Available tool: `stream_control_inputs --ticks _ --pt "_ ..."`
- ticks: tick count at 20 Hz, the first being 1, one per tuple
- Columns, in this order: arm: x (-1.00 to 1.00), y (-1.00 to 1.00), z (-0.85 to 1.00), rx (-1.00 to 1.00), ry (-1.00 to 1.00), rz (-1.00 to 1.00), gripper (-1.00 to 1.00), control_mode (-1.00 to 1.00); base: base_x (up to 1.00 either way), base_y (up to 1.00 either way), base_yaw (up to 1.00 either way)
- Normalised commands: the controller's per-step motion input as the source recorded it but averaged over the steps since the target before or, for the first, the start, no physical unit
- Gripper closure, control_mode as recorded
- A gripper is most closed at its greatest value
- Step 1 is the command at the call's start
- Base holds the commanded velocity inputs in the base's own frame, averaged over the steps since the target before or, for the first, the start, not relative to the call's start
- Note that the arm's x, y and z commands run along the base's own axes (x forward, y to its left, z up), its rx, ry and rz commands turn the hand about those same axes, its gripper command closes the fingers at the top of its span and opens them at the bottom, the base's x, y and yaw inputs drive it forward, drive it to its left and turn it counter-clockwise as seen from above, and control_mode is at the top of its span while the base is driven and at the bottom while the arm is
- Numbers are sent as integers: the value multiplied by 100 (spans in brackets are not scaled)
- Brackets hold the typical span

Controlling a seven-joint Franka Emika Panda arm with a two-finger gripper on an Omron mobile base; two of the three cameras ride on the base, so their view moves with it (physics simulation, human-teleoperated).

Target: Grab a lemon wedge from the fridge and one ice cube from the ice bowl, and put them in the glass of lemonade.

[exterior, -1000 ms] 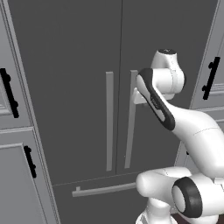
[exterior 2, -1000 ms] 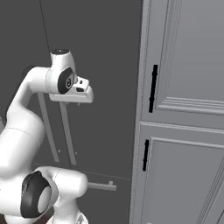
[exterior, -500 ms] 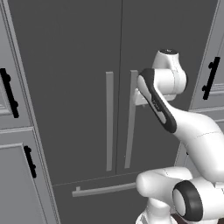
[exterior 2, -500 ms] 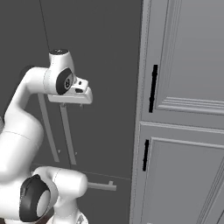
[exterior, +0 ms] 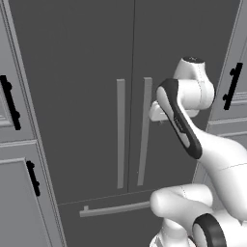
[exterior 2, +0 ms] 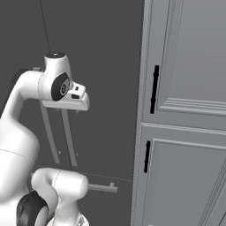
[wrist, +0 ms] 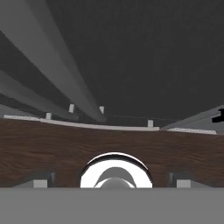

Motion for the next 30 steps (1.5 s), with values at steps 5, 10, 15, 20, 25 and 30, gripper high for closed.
stream_control_inputs --ticks 5,10,15,20,25,30 --pt "-19 1 -4 2 0 0 -100 100 -13 3 0" --pt "0 0 0 0 0 0 -100 100 -60 20 0" --pt "0 0 0 0 0 0 -100 100 -41 6 0" --pt "0 0 0 0 0 0 -100 100 -57 15 4" --pt "0 0 0 0 0 0 -100 100 -22 20 4" --pt "0 0 0 0 0 0 -100 100 0 28 1"
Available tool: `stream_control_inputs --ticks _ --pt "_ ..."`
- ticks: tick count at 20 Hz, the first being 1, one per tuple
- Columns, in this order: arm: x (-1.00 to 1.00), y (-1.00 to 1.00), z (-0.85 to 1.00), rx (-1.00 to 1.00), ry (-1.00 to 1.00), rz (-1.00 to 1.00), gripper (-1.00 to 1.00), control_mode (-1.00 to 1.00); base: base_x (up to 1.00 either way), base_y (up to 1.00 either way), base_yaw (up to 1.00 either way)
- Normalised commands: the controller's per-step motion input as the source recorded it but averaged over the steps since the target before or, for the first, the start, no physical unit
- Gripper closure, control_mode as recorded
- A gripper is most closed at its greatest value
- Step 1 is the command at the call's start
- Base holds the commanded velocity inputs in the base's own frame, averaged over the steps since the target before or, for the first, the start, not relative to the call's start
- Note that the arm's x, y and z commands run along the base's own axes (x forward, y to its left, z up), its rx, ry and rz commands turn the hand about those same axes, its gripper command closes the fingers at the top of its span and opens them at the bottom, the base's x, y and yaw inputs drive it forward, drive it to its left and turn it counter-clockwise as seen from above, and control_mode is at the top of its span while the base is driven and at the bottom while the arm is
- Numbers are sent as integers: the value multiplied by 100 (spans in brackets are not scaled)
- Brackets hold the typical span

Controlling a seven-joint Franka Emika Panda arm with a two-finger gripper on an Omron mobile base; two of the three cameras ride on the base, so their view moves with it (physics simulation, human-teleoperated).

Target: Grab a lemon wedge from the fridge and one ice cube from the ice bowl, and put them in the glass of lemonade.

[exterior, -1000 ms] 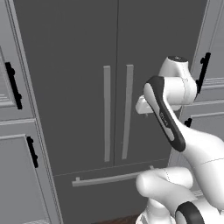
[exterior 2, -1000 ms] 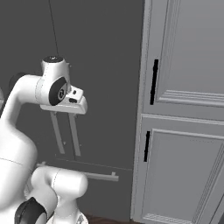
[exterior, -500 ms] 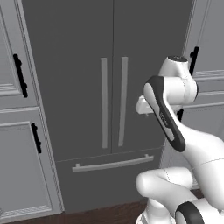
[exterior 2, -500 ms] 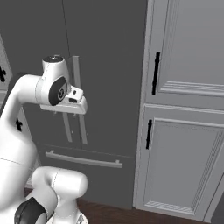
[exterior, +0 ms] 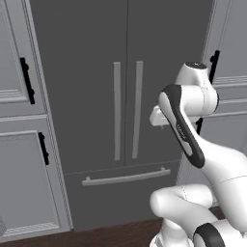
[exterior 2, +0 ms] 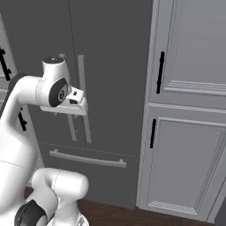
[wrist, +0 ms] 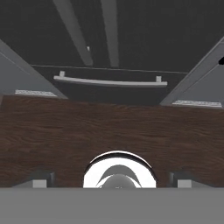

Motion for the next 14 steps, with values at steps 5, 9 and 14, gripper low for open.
stream_control_inputs --ticks 5,9,14 --pt "0 0 0 0 0 0 -100 100 25 60 61" --pt "0 0 0 0 0 0 -100 100 33 14 92" --pt "0 0 0 0 0 0 -100 100 49 0 90"
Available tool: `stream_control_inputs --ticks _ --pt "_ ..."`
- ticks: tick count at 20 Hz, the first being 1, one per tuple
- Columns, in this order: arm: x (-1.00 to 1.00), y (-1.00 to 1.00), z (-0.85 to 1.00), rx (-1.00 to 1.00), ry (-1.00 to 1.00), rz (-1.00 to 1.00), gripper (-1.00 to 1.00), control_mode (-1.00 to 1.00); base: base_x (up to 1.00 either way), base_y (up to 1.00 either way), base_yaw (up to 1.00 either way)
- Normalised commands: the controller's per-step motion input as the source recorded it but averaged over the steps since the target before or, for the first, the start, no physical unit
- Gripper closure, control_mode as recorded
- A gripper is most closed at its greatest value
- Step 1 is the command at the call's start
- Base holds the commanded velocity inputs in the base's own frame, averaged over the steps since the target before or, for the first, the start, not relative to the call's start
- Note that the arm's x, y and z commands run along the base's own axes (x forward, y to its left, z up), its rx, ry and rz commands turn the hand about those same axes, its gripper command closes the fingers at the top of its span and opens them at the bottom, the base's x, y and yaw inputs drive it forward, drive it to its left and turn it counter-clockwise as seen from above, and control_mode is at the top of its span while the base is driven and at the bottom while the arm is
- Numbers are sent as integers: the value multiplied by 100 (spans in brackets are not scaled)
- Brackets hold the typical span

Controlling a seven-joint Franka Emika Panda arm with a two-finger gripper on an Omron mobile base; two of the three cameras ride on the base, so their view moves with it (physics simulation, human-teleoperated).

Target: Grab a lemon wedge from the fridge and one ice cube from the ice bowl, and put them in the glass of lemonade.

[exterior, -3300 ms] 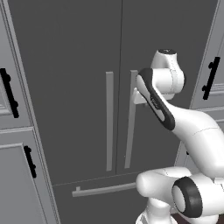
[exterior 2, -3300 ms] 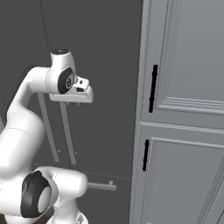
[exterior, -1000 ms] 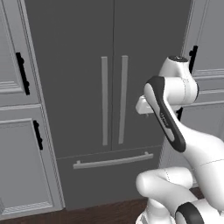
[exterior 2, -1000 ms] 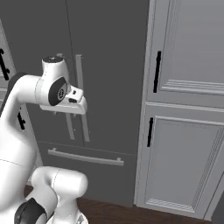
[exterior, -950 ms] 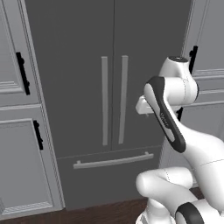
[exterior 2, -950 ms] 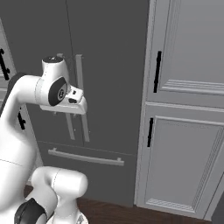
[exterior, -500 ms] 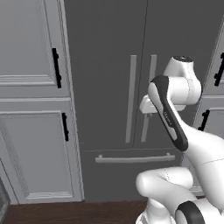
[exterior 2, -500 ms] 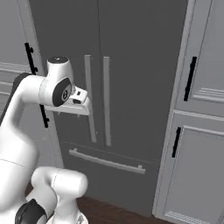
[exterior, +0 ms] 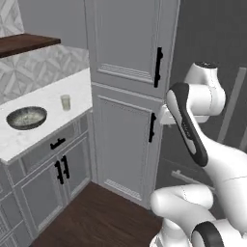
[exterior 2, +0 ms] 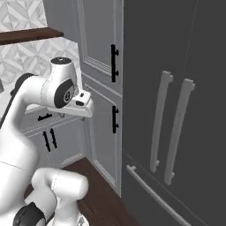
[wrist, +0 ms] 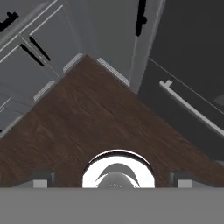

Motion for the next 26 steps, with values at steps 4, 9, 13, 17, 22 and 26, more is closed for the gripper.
stream_control_inputs --ticks 4,9,13,17,22,26 --pt "0 0 0 0 0 0 -100 100 62 0 86" --pt "0 0 0 0 0 0 -100 100 77 0 81" --pt "0 0 0 0 0 0 -100 100 100 0 71" --pt "0 0 0 0 0 0 -100 100 100 -58 38" --pt "0 0 0 0 0 0 -100 100 99 -76 17" --pt "0 0 0 0 0 0 -100 100 91 -39 2"
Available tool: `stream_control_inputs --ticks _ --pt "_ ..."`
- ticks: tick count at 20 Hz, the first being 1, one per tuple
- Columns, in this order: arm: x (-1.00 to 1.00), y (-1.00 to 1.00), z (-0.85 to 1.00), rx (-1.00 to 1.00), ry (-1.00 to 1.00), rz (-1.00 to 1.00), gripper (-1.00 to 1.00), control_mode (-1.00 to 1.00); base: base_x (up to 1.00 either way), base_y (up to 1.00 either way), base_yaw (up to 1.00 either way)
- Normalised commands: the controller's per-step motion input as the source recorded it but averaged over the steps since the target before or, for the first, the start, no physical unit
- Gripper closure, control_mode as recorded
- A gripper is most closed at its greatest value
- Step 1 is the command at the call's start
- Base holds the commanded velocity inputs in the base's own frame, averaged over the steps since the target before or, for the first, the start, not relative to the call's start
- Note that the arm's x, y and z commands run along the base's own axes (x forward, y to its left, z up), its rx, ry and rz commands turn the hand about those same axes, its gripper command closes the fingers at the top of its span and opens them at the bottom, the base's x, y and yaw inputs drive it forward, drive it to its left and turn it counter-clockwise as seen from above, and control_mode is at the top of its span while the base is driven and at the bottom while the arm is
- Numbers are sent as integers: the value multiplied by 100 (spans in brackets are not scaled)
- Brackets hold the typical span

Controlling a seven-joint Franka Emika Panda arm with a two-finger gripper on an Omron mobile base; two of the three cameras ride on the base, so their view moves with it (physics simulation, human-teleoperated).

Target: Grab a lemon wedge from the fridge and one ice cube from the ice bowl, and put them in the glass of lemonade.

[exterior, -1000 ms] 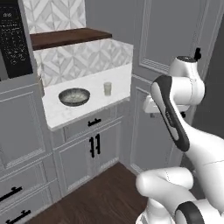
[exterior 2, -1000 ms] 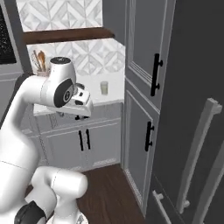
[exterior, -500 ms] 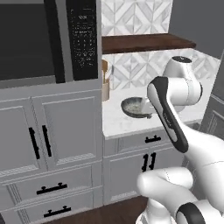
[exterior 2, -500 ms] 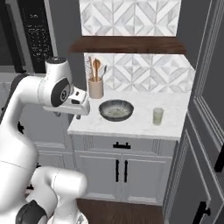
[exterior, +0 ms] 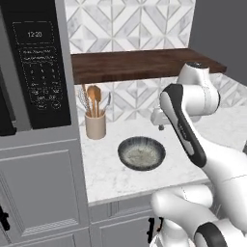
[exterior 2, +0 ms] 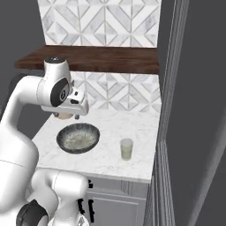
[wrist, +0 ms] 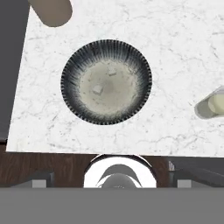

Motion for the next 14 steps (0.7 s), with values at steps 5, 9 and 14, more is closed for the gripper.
stream_control_inputs --ticks 5,9,14 --pt "0 0 0 0 0 0 -100 100 44 0 0" --pt "19 1 -94 0 7 0 -100 -100 0 0 0" --pt "33 31 -84 0 10 -4 -100 -100 0 0 0"
